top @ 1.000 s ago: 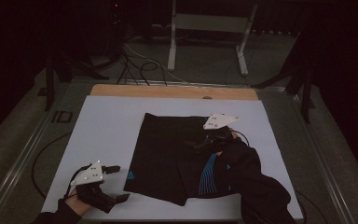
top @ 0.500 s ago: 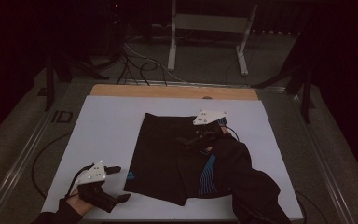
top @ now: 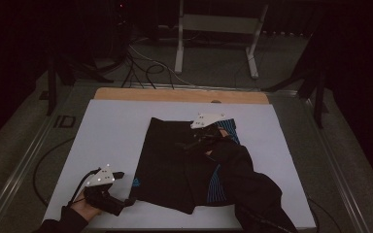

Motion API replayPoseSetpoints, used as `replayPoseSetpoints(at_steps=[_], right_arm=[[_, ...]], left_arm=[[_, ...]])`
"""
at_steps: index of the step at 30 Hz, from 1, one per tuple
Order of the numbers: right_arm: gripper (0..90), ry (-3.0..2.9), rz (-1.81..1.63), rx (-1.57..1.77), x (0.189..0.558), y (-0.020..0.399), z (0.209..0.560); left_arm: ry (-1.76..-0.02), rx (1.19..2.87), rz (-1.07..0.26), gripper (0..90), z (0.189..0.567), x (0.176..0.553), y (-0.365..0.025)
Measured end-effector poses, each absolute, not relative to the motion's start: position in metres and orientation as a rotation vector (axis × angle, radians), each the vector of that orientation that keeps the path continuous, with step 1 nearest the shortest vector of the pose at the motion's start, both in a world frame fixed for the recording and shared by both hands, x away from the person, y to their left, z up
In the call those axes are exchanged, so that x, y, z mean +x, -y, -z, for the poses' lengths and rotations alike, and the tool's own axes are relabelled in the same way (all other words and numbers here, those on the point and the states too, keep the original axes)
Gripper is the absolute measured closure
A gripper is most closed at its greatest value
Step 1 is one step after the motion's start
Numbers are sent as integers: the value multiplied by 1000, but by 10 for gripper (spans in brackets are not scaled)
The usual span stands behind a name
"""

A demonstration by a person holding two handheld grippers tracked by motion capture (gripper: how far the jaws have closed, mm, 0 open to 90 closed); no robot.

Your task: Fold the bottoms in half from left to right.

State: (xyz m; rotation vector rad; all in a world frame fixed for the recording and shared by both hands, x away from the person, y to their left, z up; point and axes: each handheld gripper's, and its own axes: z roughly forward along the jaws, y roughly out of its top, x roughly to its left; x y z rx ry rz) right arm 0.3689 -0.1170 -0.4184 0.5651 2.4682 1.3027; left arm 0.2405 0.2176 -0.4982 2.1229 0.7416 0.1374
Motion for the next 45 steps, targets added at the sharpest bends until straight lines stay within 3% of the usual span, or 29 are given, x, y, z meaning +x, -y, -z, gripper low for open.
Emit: replayPoseSetpoints(at_steps=[8,14,16,19,21,25,28,38,45], right_arm=[[92,-2482,-1299,557,372,111,422],[92,-2491,-1301,553,373,105,424],[92,-2498,-1293,543,374,101,425],[92,-2503,-1291,540,375,99,426],[92,-2511,-1289,539,376,96,428],[92,-2514,-1290,535,376,92,430],[92,-2524,-1284,528,377,87,432],[92,-2532,-1290,521,379,79,435],[92,-2542,-1306,509,383,70,436]], left_arm=[[-785,2202,-88,0,503,243,-210],[-783,2240,-130,76,504,244,-208],[-773,2248,-124,158,504,243,-208],[-778,2274,-124,173,505,243,-206],[-784,2290,-113,246,506,244,-205],[-773,2331,-114,298,509,244,-201],[-784,2342,-106,407,510,245,-200],[-779,2369,-156,526,509,243,-193],[-787,2360,-121,730,508,244,-189]])
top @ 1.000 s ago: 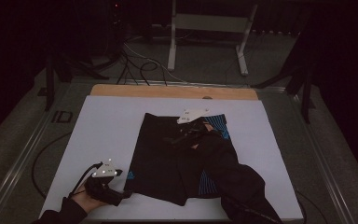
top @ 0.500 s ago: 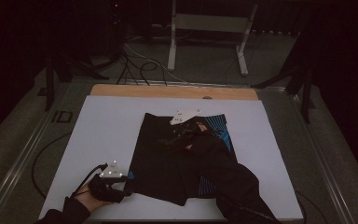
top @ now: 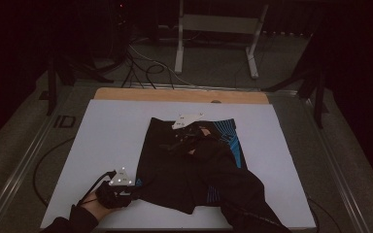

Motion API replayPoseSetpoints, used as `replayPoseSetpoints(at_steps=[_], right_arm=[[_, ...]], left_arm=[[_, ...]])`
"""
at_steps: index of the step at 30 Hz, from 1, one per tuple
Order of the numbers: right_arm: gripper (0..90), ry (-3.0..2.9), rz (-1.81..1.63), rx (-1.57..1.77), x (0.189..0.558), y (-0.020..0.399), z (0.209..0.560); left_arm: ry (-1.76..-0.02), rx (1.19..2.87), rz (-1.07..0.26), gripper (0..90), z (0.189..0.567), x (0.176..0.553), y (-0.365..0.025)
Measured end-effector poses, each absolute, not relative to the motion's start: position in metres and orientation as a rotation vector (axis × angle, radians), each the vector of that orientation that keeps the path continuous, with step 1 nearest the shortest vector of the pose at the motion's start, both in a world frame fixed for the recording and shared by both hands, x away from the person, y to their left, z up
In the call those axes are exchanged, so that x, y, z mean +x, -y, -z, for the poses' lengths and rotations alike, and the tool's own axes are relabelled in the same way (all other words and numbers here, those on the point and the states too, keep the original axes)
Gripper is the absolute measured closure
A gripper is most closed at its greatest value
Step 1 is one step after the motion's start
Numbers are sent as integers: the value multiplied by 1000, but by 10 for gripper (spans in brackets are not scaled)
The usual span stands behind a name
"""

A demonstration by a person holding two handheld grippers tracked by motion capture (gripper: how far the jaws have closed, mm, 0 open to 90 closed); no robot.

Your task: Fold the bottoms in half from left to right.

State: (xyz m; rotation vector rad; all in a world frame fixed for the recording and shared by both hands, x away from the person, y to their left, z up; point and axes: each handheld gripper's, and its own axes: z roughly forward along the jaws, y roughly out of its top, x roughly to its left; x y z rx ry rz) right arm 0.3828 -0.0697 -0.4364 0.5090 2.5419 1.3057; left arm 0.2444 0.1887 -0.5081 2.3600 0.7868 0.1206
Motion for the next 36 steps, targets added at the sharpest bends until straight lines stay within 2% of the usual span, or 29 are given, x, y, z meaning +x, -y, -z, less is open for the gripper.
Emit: replayPoseSetpoints(at_steps=[3,7,36], right_arm=[[92,-2543,-1309,502,384,65,436],[92,-2547,-1308,494,386,60,436],[102,-2605,-1293,549,424,22,461]], left_arm=[[-788,2355,-111,810,508,244,-188],[-783,2353,-131,847,504,242,-187],[-767,2324,-139,854,496,238,-186]])
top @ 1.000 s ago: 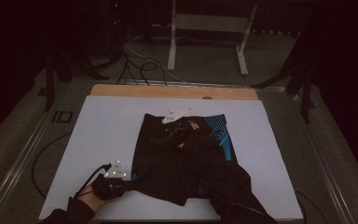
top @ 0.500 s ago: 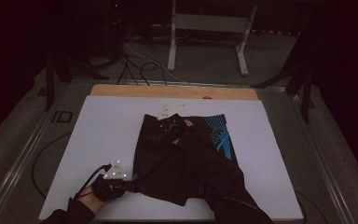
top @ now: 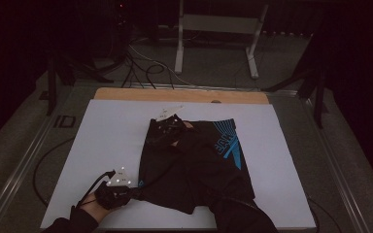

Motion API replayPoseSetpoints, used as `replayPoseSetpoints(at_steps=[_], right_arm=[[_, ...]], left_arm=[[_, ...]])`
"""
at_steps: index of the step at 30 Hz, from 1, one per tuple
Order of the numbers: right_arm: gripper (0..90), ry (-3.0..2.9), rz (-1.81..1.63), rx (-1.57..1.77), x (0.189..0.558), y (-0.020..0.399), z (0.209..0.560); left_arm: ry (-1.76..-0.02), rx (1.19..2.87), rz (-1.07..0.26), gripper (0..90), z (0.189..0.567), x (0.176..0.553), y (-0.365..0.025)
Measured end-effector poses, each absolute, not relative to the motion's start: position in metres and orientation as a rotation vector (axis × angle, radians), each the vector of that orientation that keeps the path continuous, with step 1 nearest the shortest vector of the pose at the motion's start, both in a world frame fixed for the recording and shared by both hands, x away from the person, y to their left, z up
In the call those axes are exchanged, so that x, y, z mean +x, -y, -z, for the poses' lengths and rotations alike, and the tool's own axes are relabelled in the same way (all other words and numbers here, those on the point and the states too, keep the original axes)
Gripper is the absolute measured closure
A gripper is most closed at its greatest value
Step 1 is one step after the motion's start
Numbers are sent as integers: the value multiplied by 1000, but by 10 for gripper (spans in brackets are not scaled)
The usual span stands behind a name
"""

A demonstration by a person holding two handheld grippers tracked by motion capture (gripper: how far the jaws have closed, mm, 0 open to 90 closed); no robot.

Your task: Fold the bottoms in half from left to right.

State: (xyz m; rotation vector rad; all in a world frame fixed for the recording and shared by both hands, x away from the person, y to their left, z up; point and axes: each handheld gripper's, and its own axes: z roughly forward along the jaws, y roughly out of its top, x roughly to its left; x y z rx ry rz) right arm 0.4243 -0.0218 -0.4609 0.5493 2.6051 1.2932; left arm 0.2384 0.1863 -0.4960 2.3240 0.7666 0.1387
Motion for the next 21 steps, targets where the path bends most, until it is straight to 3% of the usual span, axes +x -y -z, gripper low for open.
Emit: replayPoseSetpoints(at_steps=[21], right_arm=[[148,-2575,-1195,704,453,-14,491]], left_arm=[[-762,2321,-129,853,495,238,-187]])
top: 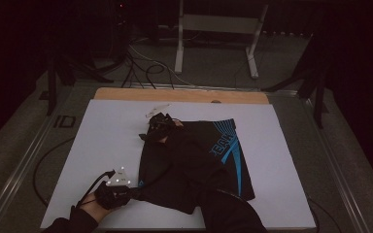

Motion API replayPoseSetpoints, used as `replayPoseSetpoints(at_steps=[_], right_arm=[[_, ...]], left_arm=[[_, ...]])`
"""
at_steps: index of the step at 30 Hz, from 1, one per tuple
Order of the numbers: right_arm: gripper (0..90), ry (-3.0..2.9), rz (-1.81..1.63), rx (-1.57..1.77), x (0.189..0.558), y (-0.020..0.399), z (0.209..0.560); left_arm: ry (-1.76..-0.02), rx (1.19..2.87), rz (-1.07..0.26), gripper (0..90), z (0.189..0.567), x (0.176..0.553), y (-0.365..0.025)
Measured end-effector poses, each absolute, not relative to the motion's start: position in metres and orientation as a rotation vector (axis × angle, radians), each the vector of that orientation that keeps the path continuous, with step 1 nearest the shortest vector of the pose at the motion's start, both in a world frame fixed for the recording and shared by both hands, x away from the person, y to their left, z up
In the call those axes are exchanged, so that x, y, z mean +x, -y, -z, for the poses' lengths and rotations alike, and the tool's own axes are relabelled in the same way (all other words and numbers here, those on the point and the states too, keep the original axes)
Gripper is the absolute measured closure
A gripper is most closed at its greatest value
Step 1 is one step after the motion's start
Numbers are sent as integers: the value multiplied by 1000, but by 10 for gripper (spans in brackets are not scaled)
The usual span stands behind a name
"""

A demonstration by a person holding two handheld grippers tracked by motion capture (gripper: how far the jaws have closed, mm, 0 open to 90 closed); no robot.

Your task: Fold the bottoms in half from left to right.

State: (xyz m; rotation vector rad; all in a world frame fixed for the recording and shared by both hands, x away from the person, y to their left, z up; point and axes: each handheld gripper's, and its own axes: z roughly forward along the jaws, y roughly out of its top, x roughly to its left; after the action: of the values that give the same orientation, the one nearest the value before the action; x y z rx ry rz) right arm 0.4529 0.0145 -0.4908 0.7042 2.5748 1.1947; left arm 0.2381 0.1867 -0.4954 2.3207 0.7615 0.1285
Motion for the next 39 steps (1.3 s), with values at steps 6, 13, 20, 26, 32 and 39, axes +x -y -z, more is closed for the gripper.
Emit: replayPoseSetpoints(at_steps=[6,13,20,26,32,39], right_arm=[[237,-2535,-1120,773,458,-23,498],[333,-2498,-1024,879,463,-30,508],[413,-2491,-944,895,466,-34,515],[464,-2521,-911,906,465,-35,520],[561,-2536,-886,893,466,-32,518],[702,-2536,-862,890,467,-29,517]], left_arm=[[-756,2319,-133,853,495,238,-187],[-754,2320,-132,853,495,238,-187],[-755,2320,-130,853,495,238,-187],[-754,2322,-131,853,495,238,-186],[-756,2321,-132,853,495,238,-186],[-757,2324,-132,853,495,238,-186]])
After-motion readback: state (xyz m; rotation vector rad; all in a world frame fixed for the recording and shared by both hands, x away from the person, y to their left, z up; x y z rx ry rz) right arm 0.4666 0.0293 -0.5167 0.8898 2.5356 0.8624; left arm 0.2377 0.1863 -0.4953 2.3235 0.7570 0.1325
